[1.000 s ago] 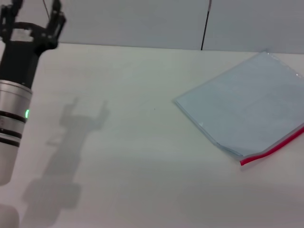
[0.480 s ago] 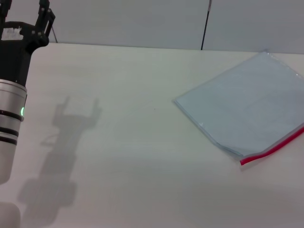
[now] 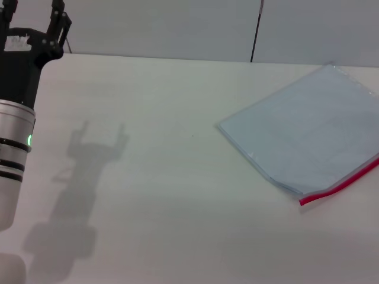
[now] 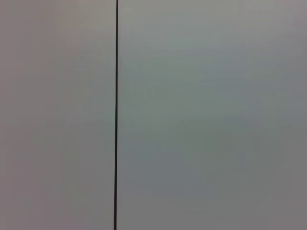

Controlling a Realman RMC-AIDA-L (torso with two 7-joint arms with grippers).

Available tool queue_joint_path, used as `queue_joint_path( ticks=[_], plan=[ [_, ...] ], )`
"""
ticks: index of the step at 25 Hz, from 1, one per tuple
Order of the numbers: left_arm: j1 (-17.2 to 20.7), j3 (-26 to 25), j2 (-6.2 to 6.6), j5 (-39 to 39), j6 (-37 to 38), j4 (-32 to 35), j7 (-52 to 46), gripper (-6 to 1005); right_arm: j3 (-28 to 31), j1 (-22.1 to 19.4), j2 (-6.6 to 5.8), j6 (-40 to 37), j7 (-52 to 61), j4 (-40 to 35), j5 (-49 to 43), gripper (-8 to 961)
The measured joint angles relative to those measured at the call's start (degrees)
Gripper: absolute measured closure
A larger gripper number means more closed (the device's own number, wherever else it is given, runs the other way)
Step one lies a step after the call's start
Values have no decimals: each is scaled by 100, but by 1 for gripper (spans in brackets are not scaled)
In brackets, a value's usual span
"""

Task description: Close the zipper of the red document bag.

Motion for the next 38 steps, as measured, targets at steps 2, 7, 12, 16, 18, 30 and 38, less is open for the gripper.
queue_joint_path(
  ticks=[2,7,12,16,18,30,38],
  plan=[
    [0,0,0,-2,0,-3,0,199,-5,4,-3,-4,-1,0,-2,75],
    [1,-1,0,-4,0,-4,0,198,-13,5,-10,-11,-1,0,-8,76],
    [1,-2,0,-4,0,-4,0,199,-10,5,-9,-11,-1,0,-9,76],
    [1,-2,0,-4,1,-5,0,199,12,5,-9,-11,-1,0,-9,76],
    [1,-2,0,-4,1,-5,0,199,17,5,-9,-11,-1,0,-9,76],
    [1,6,0,-4,1,5,0,198,-24,5,-9,-9,-1,0,-9,76],
    [1,7,0,-4,-4,4,0,199,-25,5,-9,-9,-1,-1,-9,76]
  ],
)
